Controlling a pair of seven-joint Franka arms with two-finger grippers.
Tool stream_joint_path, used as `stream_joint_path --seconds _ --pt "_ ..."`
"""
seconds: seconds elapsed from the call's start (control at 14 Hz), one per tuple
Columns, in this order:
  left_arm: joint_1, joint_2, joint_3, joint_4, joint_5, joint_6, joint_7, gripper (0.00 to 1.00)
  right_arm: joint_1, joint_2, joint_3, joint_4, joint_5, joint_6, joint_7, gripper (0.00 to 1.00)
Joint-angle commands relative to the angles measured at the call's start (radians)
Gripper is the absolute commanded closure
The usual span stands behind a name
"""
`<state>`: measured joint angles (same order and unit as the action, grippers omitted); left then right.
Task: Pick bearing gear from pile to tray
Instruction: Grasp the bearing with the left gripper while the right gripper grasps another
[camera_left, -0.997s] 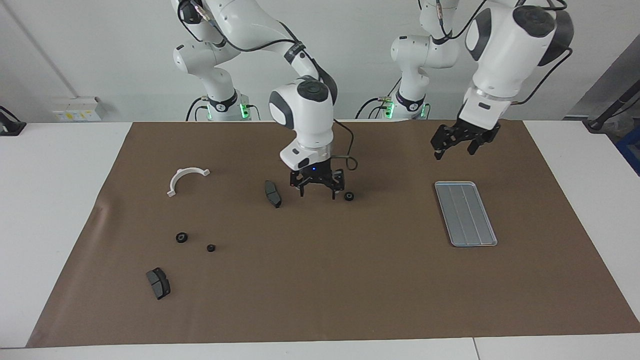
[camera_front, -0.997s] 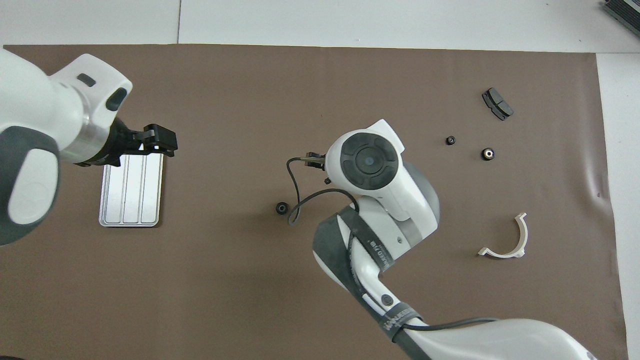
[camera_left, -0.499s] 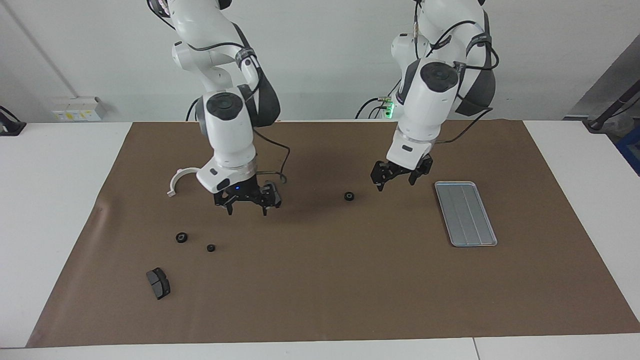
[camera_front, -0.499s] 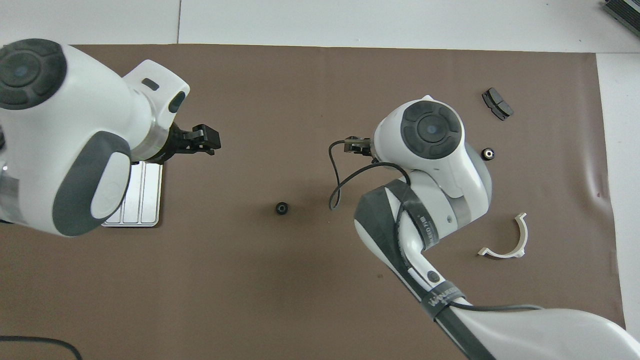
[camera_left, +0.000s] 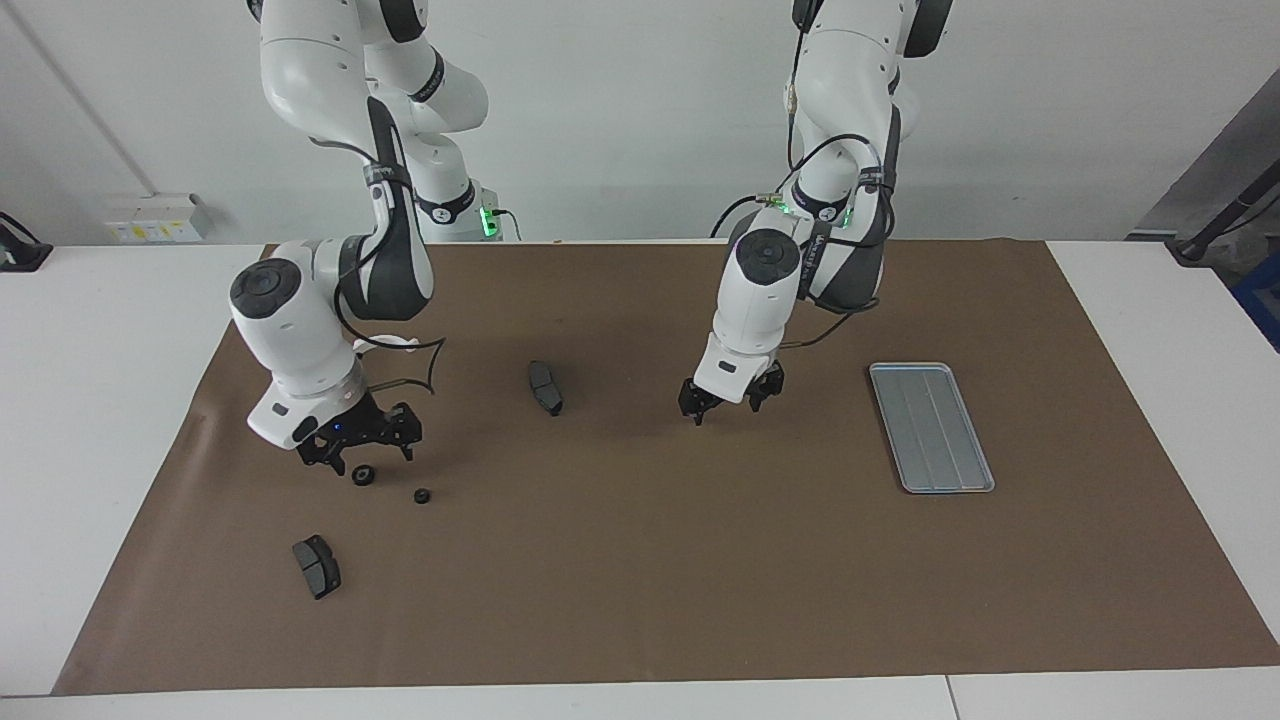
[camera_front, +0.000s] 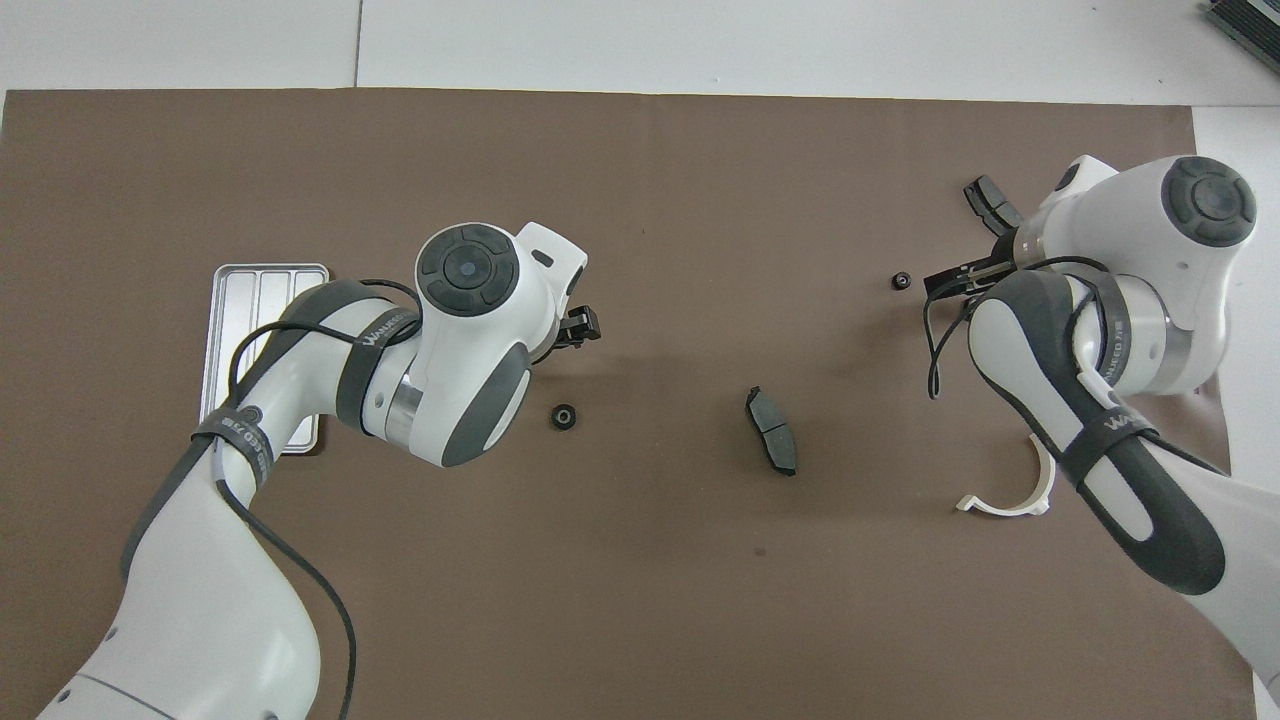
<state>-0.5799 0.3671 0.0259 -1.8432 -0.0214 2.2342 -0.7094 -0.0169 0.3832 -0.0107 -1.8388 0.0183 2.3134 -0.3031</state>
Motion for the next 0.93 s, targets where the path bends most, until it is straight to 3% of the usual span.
stream_joint_path --seconds 0.0,0.28,0.5,0.71,0.85 --pt "-0.046 -0.069 0.017 -0.117 0.011 0.056 -0.064 0.0 -0.057 0.036 0.017 -0.007 0.063 0.034 -0.144 0.0" --pt "-0.064 -0.083 0.014 -0.156 0.011 0.064 -0.093 0.0 -0.055 0.017 0.015 -0.071 0.101 0.035 -0.198 0.0" --pt "-0.07 -0.089 0.014 -0.189 0.011 0.12 -0.114 0.14 -0.055 0.011 0.012 -0.094 0.101 0.043 -0.261 0.02" --pt "-0.077 -0.092 0.012 -0.217 0.011 0.165 -0.117 0.23 -0.055 0.011 0.012 -0.096 0.1 0.05 -0.28 0.24" --pt "-0.081 -0.091 0.012 -0.225 0.011 0.174 -0.125 0.28 -0.054 0.011 0.012 -0.102 0.1 0.096 -0.274 0.31"
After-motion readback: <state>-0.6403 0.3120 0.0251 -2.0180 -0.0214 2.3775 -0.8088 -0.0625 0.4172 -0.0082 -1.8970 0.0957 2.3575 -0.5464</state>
